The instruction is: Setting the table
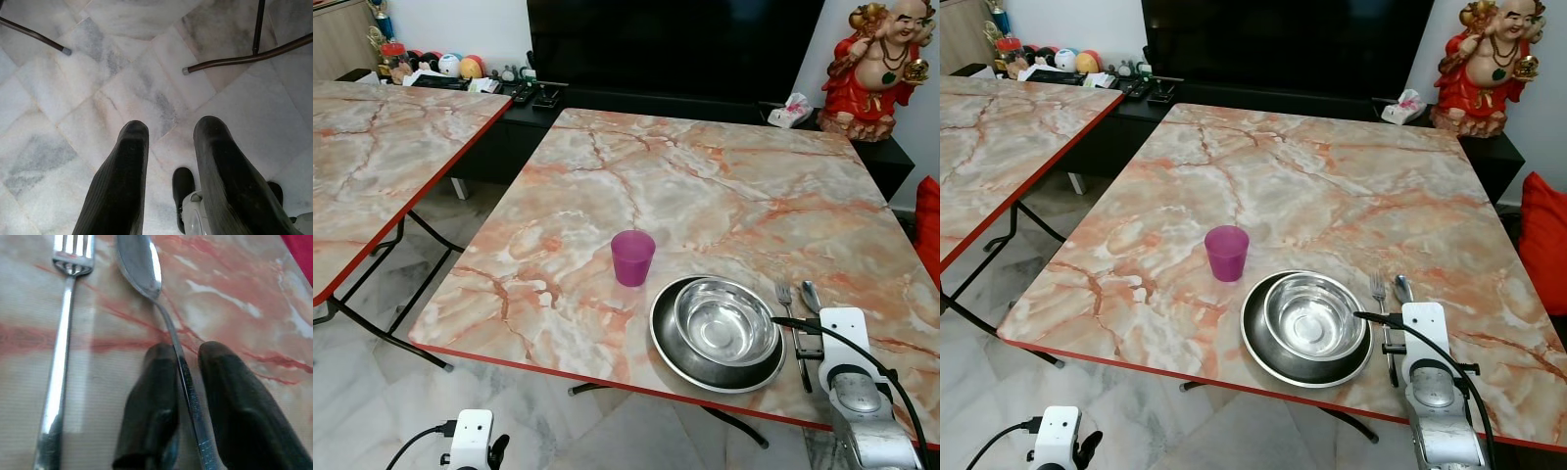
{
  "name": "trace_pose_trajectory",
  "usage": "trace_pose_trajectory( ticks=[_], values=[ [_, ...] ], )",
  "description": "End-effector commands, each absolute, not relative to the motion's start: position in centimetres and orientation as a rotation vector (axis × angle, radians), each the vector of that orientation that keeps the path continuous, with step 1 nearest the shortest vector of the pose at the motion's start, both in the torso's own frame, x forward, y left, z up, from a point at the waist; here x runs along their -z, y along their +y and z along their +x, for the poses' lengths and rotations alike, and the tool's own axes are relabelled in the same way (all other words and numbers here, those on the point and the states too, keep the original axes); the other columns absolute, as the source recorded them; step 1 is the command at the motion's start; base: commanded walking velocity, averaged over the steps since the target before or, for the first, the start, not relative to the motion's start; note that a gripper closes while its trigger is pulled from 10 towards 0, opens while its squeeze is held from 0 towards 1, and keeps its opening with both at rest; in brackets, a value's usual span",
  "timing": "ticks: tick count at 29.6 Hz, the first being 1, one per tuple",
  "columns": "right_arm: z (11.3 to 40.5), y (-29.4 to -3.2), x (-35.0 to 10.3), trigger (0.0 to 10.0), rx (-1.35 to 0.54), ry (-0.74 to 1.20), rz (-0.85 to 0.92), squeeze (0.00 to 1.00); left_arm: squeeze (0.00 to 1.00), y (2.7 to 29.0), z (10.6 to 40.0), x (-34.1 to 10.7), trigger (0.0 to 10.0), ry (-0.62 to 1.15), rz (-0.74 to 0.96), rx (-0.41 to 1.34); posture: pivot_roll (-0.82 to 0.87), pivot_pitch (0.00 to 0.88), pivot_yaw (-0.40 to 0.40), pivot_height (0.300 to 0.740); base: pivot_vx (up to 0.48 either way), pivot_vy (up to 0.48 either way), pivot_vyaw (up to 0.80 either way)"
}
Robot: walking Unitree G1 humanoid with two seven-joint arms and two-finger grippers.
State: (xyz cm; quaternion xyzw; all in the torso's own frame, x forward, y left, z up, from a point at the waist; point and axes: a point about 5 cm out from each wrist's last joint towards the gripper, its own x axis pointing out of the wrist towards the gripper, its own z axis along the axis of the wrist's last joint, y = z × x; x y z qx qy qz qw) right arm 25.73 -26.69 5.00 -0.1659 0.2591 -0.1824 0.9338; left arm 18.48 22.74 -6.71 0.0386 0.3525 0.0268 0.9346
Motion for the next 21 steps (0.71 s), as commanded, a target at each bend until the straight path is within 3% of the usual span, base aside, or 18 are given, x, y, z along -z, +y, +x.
trace_pose_trajectory(
  ticks=[1, 7, 9, 10, 11, 17, 21],
  values=[
    [26.0, -26.2, -5.2, 10.0, 0.361, 0.516, -0.314, 0.65, 0.00, 23.0, 18.0, 7.0, 10.0, 0.752, 0.073, -0.059, 0.11, 0.000, -0.044, 0.740, 0.000, 0.000, 0.00],
    [26.1, -25.9, -5.3, 10.0, 0.357, 0.510, -0.272, 0.55, 0.00, 23.0, 17.9, 7.1, 10.0, 0.754, 0.075, -0.060, 0.11, 0.000, -0.045, 0.740, 0.000, 0.000, 0.00],
    [26.3, -25.6, -5.3, 10.0, 0.351, 0.507, -0.233, 0.23, 0.00, 23.0, 17.8, 7.1, 10.0, 0.756, 0.075, -0.062, 0.11, 0.000, -0.045, 0.740, 0.000, 0.000, 0.00],
    [26.3, -25.5, -5.4, 10.0, 0.347, 0.506, -0.224, 0.16, 0.00, 23.0, 17.8, 7.1, 10.0, 0.757, 0.076, -0.062, 0.11, 0.000, -0.045, 0.740, 0.000, 0.000, 0.00],
    [26.4, -25.3, -5.4, 10.0, 0.345, 0.503, -0.213, 0.02, 0.00, 23.0, 17.8, 7.1, 10.0, 0.758, 0.076, -0.062, 0.11, 0.000, -0.045, 0.740, 0.000, 0.000, 0.00],
    [26.8, -25.1, -6.1, 10.0, 0.343, 0.448, -0.151, 0.00, 0.00, 23.1, 17.8, 7.1, 10.0, 0.760, 0.075, -0.065, 0.11, 0.000, -0.045, 0.740, 0.000, 0.000, 0.00],
    [28.1, -25.2, -9.2, 10.0, 0.331, 0.249, -0.044, 0.00, 0.00, 23.1, 17.8, 7.1, 10.0, 0.760, 0.075, -0.064, 0.11, 0.000, -0.043, 0.740, 0.000, 0.000, 0.00]
  ],
)
